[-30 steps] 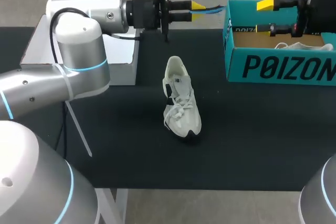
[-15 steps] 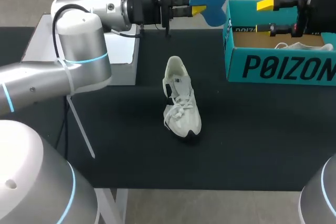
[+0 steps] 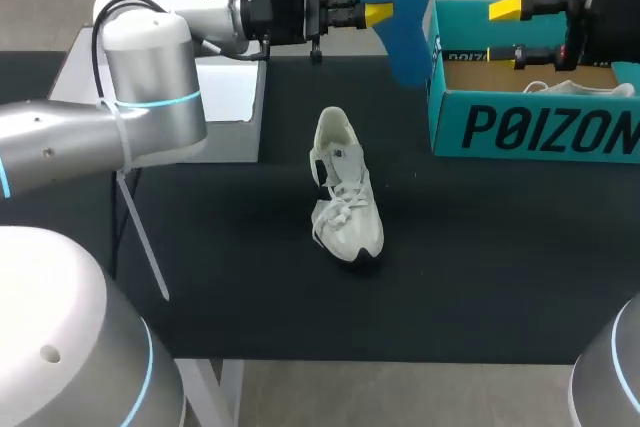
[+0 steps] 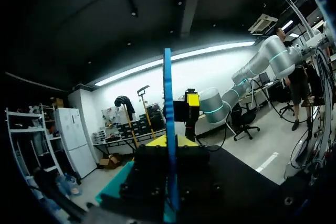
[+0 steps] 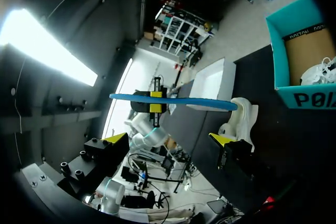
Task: Take the shoe out of the shoebox, open the shoe tongue, remove and reinsert the insole, then place the shoe into the shoebox
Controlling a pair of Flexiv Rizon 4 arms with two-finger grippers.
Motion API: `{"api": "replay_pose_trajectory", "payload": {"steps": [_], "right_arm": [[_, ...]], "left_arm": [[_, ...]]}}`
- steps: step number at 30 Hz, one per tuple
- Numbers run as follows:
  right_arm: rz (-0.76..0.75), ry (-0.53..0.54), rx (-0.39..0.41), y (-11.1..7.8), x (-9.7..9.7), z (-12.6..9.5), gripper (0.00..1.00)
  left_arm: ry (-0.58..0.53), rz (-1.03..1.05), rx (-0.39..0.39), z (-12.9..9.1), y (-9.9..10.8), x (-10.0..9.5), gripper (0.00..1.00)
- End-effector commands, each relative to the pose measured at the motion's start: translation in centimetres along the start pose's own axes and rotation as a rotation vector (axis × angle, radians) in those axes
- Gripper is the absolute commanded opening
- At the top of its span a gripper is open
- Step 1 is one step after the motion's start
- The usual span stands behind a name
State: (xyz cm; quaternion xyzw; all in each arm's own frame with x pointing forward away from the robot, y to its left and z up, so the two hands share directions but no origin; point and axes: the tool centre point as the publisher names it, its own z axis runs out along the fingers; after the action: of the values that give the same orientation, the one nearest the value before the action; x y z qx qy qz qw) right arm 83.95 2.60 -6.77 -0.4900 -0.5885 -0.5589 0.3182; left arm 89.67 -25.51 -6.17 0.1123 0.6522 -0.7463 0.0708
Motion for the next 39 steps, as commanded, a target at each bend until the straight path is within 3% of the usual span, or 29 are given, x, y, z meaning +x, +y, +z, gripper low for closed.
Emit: {"api": "replay_pose_trajectory", "payload": {"steps": [1,13,20,21,22,24,39], "right_arm": [[0.0,0.0,-0.002,-0.1,0.0,0.1,1.0],[0.0,0.0,-0.002,-0.1,0.0,0.1,1.0],[0.0,0.0,-0.002,-0.1,0.0,0.1,1.0],[0.0,0.0,-0.002,-0.1,0.0,0.1,1.0],[0.0,0.0,-0.002,-0.1,0.0,0.1,1.0],[0.0,0.0,-0.002,-0.1,0.0,0.1,1.0],[0.0,0.0,-0.002,-0.1,0.0,0.1,1.0]], "left_arm": [[0.168,-0.325,-0.047,-0.5,-0.3,-0.4,0.0],[0.168,-0.325,-0.047,-0.5,-0.3,-0.4,0.0],[0.079,-0.647,-0.019,-0.4,0.2,-0.8,0.0],[0.095,-0.71,-0.032,-0.5,0.1,-0.8,0.0],[0.109,-0.708,0.003,-0.4,-0.1,-0.7,0.0],[0.114,-0.751,-0.045,-0.2,-0.4,-0.5,0.0],[0.109,-0.744,-0.04,-0.1,-0.7,-0.4,0.0]]}}
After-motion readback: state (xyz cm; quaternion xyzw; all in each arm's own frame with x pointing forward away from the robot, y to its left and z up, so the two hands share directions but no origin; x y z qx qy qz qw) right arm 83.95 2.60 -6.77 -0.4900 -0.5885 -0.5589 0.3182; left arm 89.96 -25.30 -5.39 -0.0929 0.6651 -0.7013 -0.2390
